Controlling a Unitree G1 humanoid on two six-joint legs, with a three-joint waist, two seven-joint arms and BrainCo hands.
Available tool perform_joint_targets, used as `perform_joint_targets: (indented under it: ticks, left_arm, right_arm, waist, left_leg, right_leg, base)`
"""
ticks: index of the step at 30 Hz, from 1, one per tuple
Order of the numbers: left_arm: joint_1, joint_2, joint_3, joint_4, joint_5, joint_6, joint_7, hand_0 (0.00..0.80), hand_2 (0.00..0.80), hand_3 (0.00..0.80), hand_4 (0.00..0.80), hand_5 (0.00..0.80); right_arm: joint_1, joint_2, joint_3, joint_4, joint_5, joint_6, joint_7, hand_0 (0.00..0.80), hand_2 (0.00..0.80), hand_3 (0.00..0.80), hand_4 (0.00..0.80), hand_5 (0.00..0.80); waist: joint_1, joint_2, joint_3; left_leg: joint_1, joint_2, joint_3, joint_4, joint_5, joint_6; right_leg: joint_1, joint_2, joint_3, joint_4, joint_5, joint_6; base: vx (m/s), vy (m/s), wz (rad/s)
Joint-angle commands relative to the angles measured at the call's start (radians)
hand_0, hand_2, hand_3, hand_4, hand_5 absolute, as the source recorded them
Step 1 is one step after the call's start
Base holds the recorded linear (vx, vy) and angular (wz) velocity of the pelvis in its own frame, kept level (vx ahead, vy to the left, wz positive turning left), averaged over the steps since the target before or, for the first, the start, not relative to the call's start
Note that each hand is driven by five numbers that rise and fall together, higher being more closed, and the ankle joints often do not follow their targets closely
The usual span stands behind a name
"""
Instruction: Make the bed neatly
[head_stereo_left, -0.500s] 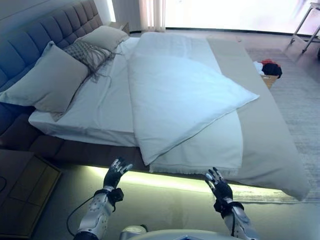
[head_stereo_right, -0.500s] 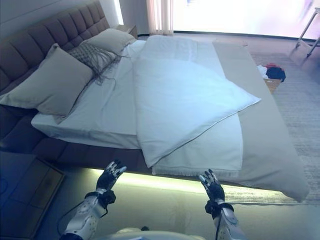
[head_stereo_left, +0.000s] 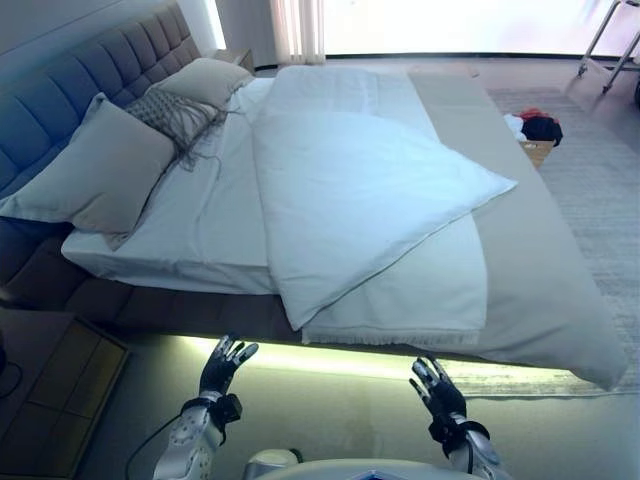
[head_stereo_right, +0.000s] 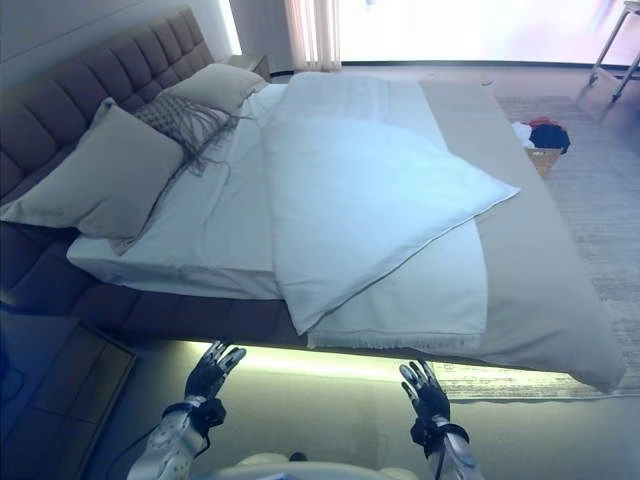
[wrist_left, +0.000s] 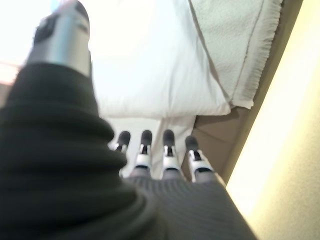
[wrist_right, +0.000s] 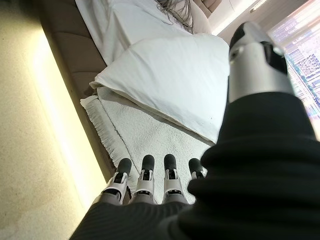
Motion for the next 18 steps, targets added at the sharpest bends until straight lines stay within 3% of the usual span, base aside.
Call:
perform_joint_targets:
  ticks: [1, 7, 15, 17, 18]
  left_arm:
    - [-0.046, 0.029, 0.018, -0.065, -0.032, -0.027, -0.038, 0.0, 0.0, 0.0, 0.0, 0.0]
    - [-0.093, 0.047, 0.013, -0.076, -0.099, -0.028, -0.067, 0.0, 0.0, 0.0, 0.0, 0.0]
    - [-0.114, 0.029, 0.002, -0.037, -0.087, 0.003, -0.031, 0.0, 0.0, 0.0, 0.0, 0.0]
    - [-0.117, 0.024, 0.002, -0.013, -0.058, 0.008, -0.034, 0.0, 0.0, 0.0, 0.0, 0.0]
    - [-0.115, 0.025, -0.003, 0.003, -0.041, 0.004, -0.038, 0.0, 0.0, 0.0, 0.0, 0.0]
  right_arm:
    - [-0.05, 0.015, -0.011, -0.054, 0.017, -0.048, 0.002, 0.0, 0.0, 0.0, 0.0, 0.0]
    - [-0.065, 0.006, -0.003, -0.059, 0.075, -0.025, -0.002, 0.0, 0.0, 0.0, 0.0, 0.0]
    - [-0.107, 0.024, -0.007, 0.002, 0.083, -0.039, -0.013, 0.0, 0.0, 0.0, 0.0, 0.0]
    - [-0.11, 0.042, -0.006, -0.011, 0.117, -0.042, -0.022, 0.0, 0.0, 0.0, 0.0, 0.0]
    - [-0.1, 0.051, 0.0, -0.022, 0.131, -0.054, -0.026, 0.0, 0.0, 0.0, 0.0, 0.0]
  waist:
    - [-0.004, -0.043, 0.017]
    - [-0.004, -0.035, 0.027]
    - [0.026, -0.047, 0.021]
    - [0.032, -0.038, 0.022]
    - [0.028, -0.028, 0.028]
  left_leg:
    - [-0.001, 0.022, -0.014, 0.079, -0.056, 0.021]
    - [-0.018, -0.019, -0.051, 0.127, -0.084, 0.058]
    - [-0.024, -0.057, -0.061, 0.153, -0.109, 0.077]
    - [-0.037, -0.077, -0.075, 0.163, -0.112, 0.098]
    - [-0.043, -0.09, -0.082, 0.171, -0.114, 0.114]
  right_leg:
    - [-0.047, -0.05, -0.044, -0.119, 0.24, 0.041]
    - [-0.098, -0.088, -0.027, -0.033, 0.238, 0.042]
    - [-0.093, -0.136, -0.022, -0.031, 0.276, 0.054]
    - [-0.118, -0.173, -0.002, 0.085, 0.283, 0.053]
    - [-0.16, -0.187, 0.027, 0.216, 0.283, 0.047]
  base:
    - [-0.018, 0.125, 0.18]
    - [-0.019, 0.097, 0.17]
    - [0.025, 0.069, 0.05]
    - [0.004, 0.231, 0.02]
    - [0.004, 0.301, 0.08]
